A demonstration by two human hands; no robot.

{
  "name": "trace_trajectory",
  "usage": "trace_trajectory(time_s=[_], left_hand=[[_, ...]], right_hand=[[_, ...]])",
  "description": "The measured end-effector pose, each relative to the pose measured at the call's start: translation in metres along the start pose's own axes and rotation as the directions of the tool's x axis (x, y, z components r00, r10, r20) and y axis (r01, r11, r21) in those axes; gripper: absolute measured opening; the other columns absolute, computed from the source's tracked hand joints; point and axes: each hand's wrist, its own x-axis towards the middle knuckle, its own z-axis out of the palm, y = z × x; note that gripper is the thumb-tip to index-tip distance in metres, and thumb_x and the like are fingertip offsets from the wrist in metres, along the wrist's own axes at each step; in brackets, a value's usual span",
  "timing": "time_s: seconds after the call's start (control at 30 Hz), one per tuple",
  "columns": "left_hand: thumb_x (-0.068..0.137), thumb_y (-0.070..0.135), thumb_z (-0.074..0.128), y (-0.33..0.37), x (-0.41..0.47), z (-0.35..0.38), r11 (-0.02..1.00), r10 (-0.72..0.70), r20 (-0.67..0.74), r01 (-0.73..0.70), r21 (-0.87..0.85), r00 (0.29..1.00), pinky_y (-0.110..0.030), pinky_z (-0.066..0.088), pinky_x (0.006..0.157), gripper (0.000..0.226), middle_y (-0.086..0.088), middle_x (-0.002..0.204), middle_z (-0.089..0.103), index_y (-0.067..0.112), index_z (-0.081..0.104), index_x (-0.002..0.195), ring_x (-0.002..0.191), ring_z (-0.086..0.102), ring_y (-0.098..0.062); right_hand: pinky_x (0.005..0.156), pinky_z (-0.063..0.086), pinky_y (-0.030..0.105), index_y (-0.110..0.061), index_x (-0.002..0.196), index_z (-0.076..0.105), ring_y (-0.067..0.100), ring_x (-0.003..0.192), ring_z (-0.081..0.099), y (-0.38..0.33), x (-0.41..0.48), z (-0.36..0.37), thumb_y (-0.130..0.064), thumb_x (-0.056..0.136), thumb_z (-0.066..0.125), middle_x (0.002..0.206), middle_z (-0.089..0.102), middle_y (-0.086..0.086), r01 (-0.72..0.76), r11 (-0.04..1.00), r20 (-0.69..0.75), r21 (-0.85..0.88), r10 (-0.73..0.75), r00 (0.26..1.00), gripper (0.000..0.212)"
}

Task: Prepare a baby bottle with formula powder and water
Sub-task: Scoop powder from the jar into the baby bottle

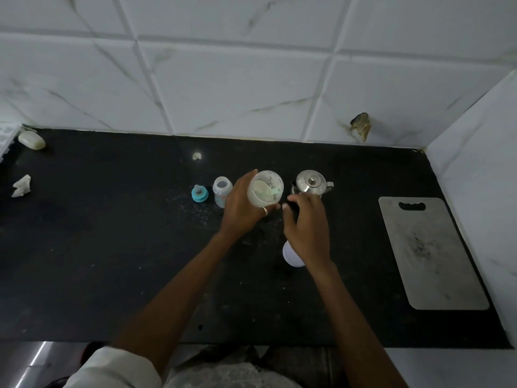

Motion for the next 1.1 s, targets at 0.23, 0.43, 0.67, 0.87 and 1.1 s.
trace_trajectory(time_s=[0.23, 0.43, 0.67, 0.87, 1.1], left_hand=[[0.067, 0.021, 0.095, 0.013, -0.01, -0.009, 0.99, 0.129, -0.031, -0.128, 0.053, 0.991, -0.038, 0.045, 0.113, 0.094, -0.013, 0.146, 0.055, 0.003, 0.047, 0.146, 0.136, 0.051, -0.02], [0.066, 0.012, 0.092, 0.015, -0.017, -0.012, 0.973, 0.205, -0.006, -0.203, 0.109, 0.979, -0.05, 0.042, 0.116, 0.096, -0.011, 0.152, 0.05, 0.006, 0.044, 0.15, 0.141, 0.046, -0.022], [0.067, 0.013, 0.091, 0.015, -0.018, -0.018, 0.968, 0.219, -0.003, -0.217, 0.122, 0.976, -0.055, 0.042, 0.114, 0.096, -0.012, 0.152, 0.05, 0.006, 0.044, 0.15, 0.143, 0.045, -0.025], [0.066, 0.01, 0.092, 0.017, -0.017, -0.021, 0.97, 0.218, -0.038, -0.212, 0.122, 0.975, -0.05, 0.042, 0.116, 0.095, -0.019, 0.15, 0.052, 0.0, 0.045, 0.147, 0.139, 0.048, -0.03], [0.067, 0.012, 0.093, 0.019, -0.018, -0.02, 0.971, 0.209, -0.028, -0.205, 0.124, 0.977, -0.051, 0.042, 0.116, 0.095, -0.017, 0.15, 0.051, 0.002, 0.045, 0.148, 0.14, 0.049, -0.031]], right_hand=[[0.075, 0.055, 0.034, -0.018, 0.11, 0.074, 0.022, 0.103, 0.057, -0.031, 0.043, -0.005, -0.016, 0.091, 0.068, 0.117, 0.057, 0.004, 0.138, 0.968, 0.046, -0.208, -0.132, 0.99, 0.02], [0.08, 0.056, 0.036, -0.013, 0.116, 0.069, 0.026, 0.101, 0.063, -0.047, 0.062, 0.0, -0.022, 0.09, 0.072, 0.116, 0.06, 0.011, 0.149, 0.841, 0.303, -0.52, 0.019, 0.953, 0.028], [0.079, 0.052, 0.031, -0.011, 0.117, 0.067, 0.022, 0.1, 0.062, -0.053, 0.061, 0.005, -0.023, 0.091, 0.073, 0.119, 0.059, 0.011, 0.148, 0.836, 0.313, -0.528, 0.029, 0.949, 0.029], [0.065, 0.057, 0.04, -0.009, 0.091, 0.068, 0.025, 0.089, 0.059, -0.052, 0.046, -0.004, -0.008, 0.074, 0.083, 0.107, 0.059, 0.011, 0.183, 0.867, 0.13, -0.464, -0.137, 0.982, 0.022], [0.048, 0.055, 0.036, -0.009, 0.086, 0.074, 0.025, 0.066, 0.065, -0.048, 0.037, -0.011, -0.002, 0.073, 0.086, 0.074, 0.069, 0.009, 0.225, 0.883, 0.085, -0.413, -0.208, 0.974, 0.019]])
